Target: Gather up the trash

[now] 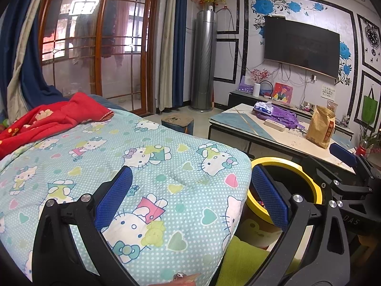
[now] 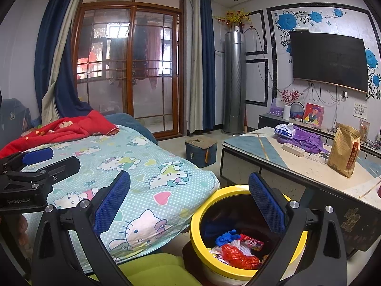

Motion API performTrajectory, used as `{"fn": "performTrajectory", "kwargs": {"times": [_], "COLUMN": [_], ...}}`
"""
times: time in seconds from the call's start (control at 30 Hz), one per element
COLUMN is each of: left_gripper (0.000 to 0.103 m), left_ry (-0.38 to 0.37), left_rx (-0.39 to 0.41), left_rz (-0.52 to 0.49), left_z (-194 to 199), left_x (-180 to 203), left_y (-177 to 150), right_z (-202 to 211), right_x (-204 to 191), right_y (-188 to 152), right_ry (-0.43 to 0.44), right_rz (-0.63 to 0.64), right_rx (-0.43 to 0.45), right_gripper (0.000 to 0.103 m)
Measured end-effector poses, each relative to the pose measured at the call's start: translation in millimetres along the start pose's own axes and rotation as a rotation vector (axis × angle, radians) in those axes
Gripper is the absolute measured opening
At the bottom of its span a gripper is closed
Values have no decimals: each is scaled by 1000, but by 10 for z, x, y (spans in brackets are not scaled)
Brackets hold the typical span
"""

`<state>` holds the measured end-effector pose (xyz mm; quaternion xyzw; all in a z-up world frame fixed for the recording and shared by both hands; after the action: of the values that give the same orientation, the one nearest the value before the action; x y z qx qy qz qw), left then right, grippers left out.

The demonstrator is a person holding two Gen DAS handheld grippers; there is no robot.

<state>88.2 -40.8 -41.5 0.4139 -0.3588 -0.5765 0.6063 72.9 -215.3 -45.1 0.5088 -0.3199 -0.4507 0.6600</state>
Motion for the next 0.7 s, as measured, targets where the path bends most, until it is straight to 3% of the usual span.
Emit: {"fn": "performTrajectory", "kwargs": {"times": [0.7], "left_gripper": [92], "left_ry": [5], "left_rx": [1], "left_rz": [1], "left_z": [11], "left_x": [-12], "left_y": [0], "right_z": [1], "right_x": [-2], "right_y": [-10], "right_ry": [1], "right_rz": [2], "right_rx": [-1], "right_gripper": [97]}}
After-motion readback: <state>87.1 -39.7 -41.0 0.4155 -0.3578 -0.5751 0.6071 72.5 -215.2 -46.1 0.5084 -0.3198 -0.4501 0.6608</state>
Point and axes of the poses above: each gripper's, at about its wrist camera, not at the fingertips, and z roughly against the way its jaws point, x to its right, y to its top, the point moved 4 cm from there along -z, roughly the way its jaws point, and after that the axes turned 13 degrees about y, right-handed, at the moved point
